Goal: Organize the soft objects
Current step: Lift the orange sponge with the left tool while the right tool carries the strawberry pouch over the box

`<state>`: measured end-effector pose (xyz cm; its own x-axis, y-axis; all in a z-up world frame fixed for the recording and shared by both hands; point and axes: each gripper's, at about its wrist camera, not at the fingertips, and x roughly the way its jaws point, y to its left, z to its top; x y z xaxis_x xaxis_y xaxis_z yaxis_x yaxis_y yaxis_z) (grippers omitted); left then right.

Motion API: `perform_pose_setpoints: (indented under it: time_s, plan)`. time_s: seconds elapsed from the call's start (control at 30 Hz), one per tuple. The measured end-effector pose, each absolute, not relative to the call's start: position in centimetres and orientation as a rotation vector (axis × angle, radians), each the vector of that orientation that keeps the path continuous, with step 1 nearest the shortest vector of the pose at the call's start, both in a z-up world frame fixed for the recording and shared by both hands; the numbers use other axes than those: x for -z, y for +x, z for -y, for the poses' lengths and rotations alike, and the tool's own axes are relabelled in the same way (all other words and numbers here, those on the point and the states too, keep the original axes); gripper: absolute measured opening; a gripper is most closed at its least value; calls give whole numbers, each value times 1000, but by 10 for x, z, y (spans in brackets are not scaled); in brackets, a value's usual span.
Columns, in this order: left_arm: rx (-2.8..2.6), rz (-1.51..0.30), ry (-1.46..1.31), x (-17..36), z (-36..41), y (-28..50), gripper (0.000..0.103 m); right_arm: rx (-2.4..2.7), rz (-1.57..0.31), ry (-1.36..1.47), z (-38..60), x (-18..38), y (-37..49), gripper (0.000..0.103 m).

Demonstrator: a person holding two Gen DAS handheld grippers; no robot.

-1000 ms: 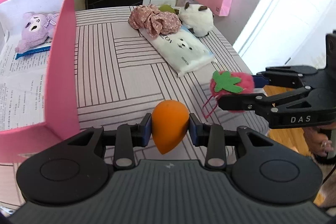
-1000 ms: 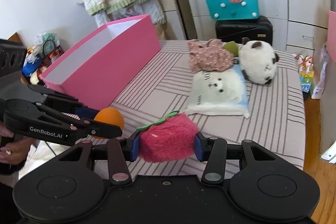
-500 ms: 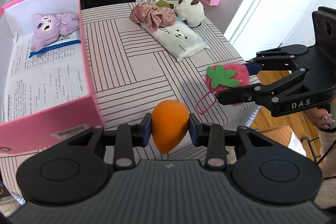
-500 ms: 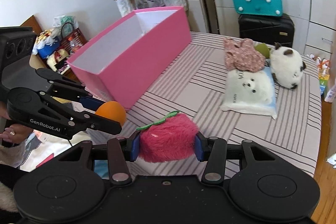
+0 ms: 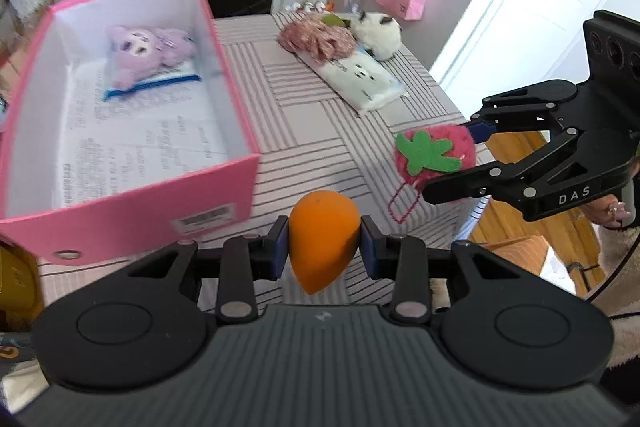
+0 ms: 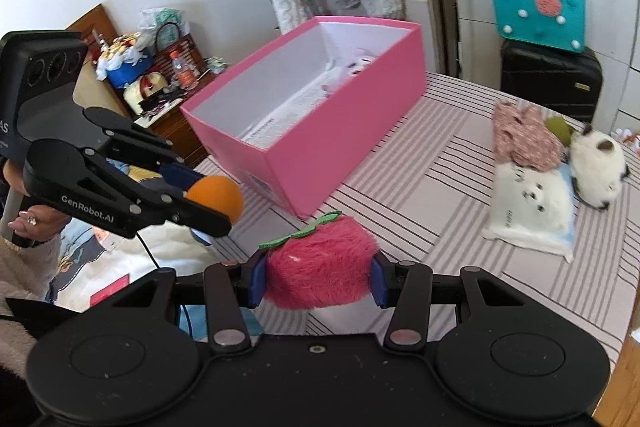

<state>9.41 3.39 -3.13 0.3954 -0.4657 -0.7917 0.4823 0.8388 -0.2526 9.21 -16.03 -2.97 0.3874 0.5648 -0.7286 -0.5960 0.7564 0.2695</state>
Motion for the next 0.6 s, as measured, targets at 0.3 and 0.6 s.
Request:
perform_pose_setpoints:
  time_s: [0.3,0.6]
  plan:
    - [525,-923,26,5,-77,85,35,-830,-884,-51,130,8,99,53]
    - [469,-851,53,-13,-102,102,35,-895,-768,-100,101,-19,130,53]
